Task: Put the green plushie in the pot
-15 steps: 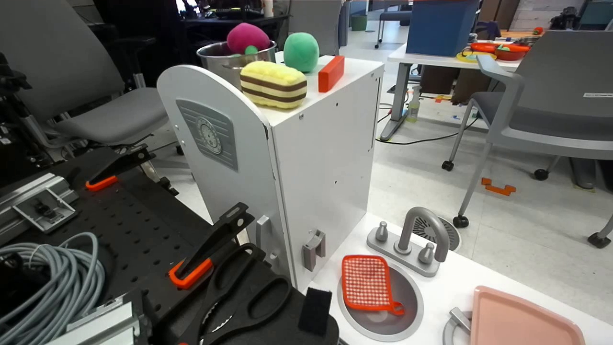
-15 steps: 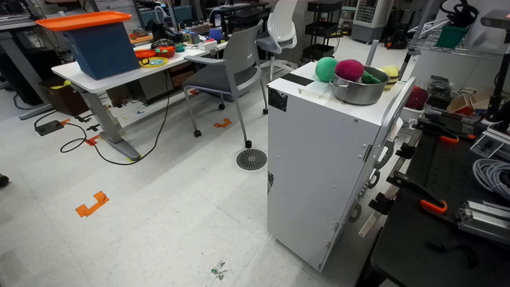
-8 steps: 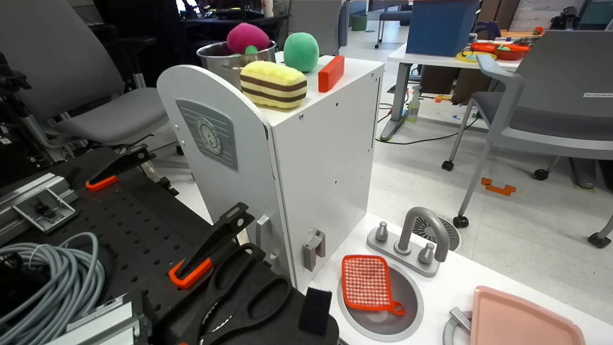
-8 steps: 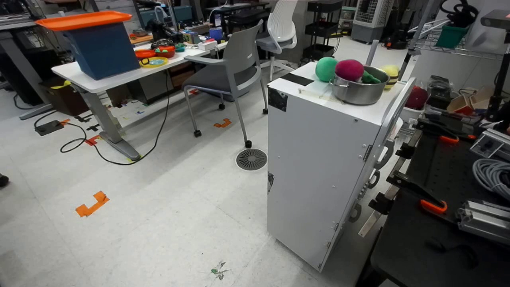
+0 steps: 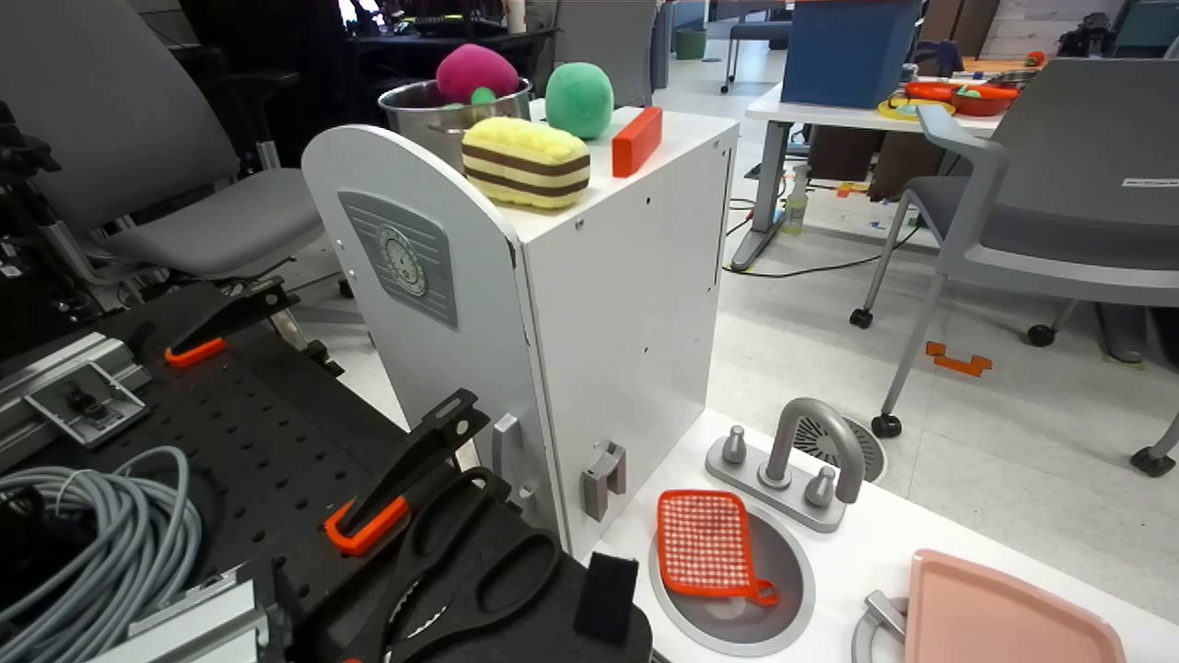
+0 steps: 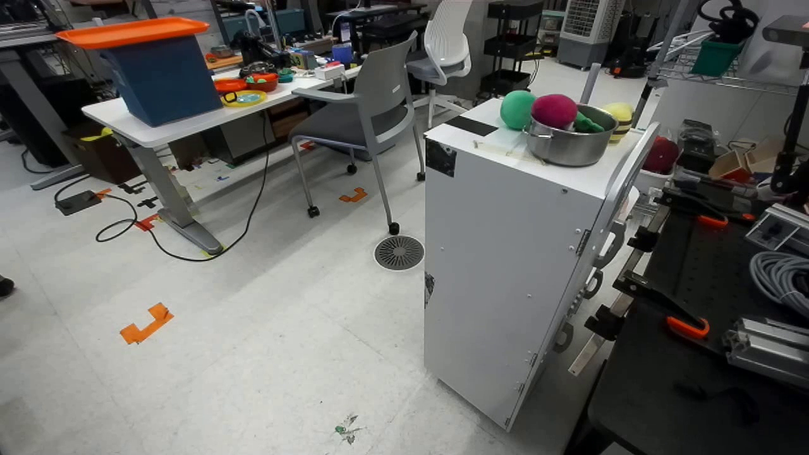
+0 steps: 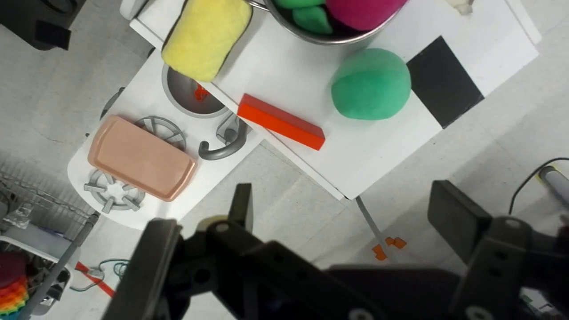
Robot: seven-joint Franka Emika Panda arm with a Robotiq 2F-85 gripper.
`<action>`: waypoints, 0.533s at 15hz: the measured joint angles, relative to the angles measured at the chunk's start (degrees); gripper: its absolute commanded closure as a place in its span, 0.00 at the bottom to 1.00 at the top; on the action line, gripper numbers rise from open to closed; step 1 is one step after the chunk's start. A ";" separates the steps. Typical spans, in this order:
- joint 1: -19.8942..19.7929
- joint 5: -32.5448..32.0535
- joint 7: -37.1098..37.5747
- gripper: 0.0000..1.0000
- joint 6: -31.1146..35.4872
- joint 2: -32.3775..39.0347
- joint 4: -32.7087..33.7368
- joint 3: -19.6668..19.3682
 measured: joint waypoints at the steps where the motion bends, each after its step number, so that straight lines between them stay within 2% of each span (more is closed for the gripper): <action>1: 0.33 0.72 -0.59 0.00 -0.01 0.32 0.89 0.01; 4: 1.66 4.60 -4.41 0.00 -0.32 0.48 2.54 0.18; 8: 2.01 4.78 -4.85 0.00 -0.33 0.48 2.69 0.18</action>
